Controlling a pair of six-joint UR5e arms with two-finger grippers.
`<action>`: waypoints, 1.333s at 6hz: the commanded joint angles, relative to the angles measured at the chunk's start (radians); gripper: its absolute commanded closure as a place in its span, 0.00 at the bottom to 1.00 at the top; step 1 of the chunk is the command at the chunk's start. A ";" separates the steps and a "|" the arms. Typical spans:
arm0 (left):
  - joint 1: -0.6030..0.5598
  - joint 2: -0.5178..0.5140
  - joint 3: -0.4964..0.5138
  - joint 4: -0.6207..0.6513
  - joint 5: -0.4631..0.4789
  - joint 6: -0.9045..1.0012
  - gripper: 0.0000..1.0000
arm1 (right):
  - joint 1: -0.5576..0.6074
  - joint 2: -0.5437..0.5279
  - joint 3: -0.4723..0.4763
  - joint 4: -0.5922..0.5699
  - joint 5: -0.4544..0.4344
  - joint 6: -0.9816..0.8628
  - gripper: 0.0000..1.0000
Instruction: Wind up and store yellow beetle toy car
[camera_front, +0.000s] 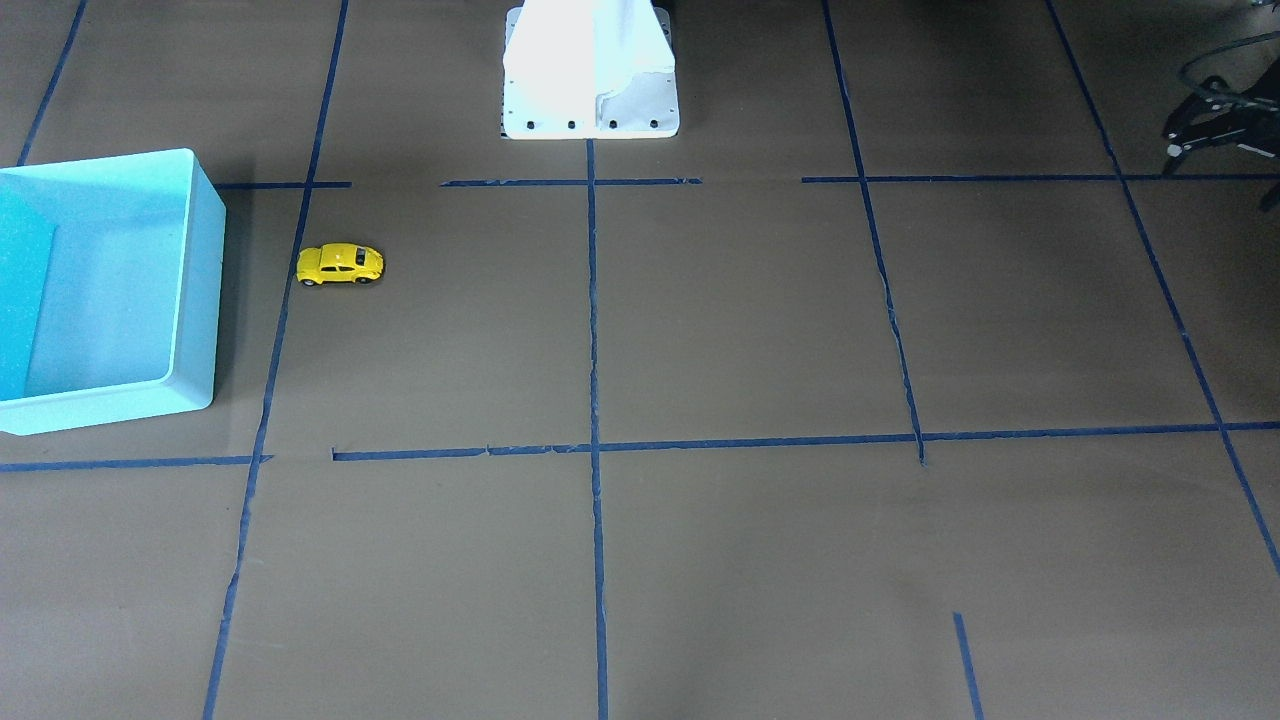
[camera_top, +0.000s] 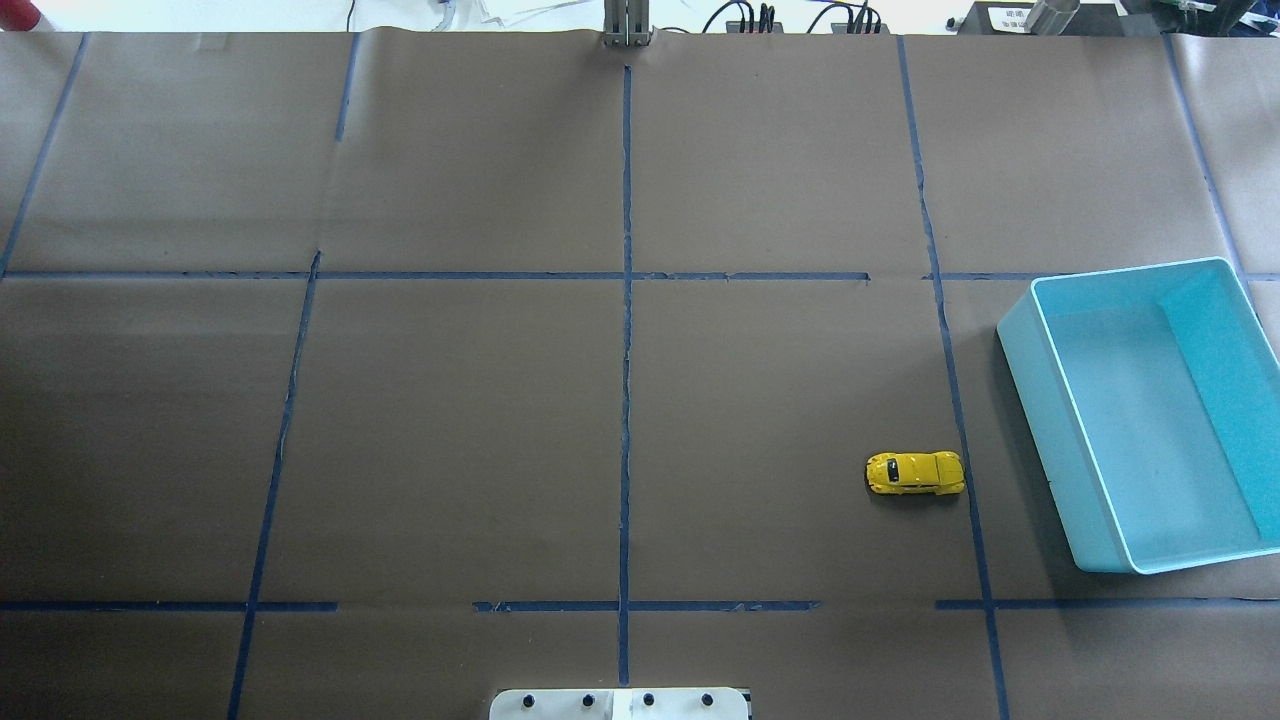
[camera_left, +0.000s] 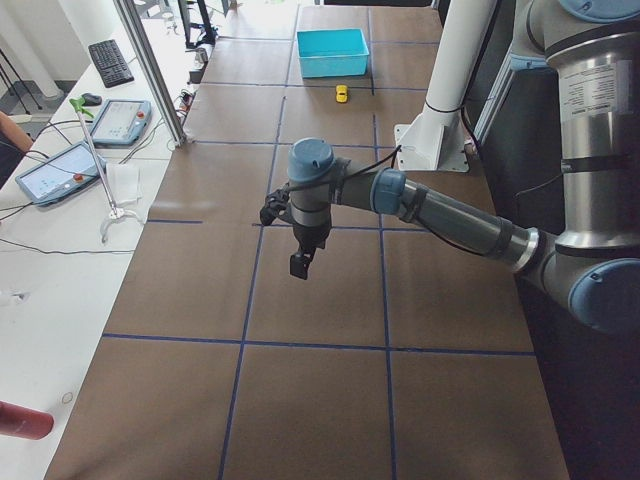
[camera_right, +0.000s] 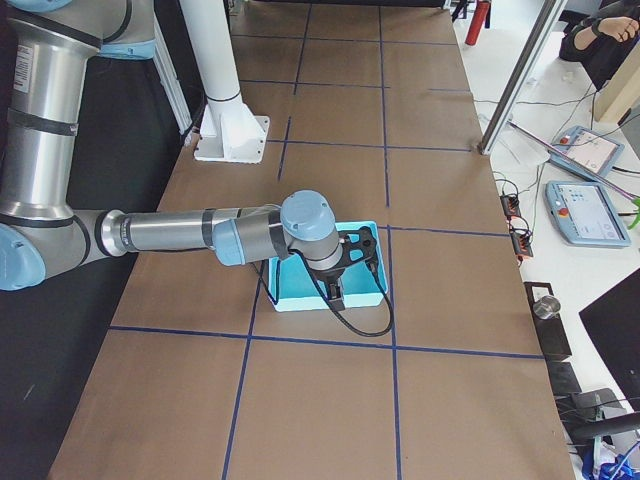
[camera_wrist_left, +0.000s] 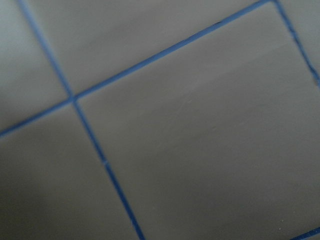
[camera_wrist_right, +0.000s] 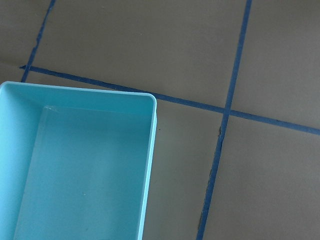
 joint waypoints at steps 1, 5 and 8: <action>-0.114 0.087 0.023 0.004 -0.019 -0.008 0.00 | -0.001 -0.001 -0.168 0.269 0.044 -0.175 0.00; -0.141 0.070 0.108 -0.015 -0.016 -0.006 0.00 | -0.007 0.208 -0.519 0.273 0.076 -0.165 0.00; -0.139 0.052 0.143 -0.018 -0.019 -0.005 0.00 | -0.135 0.205 -0.345 0.267 0.188 0.333 0.00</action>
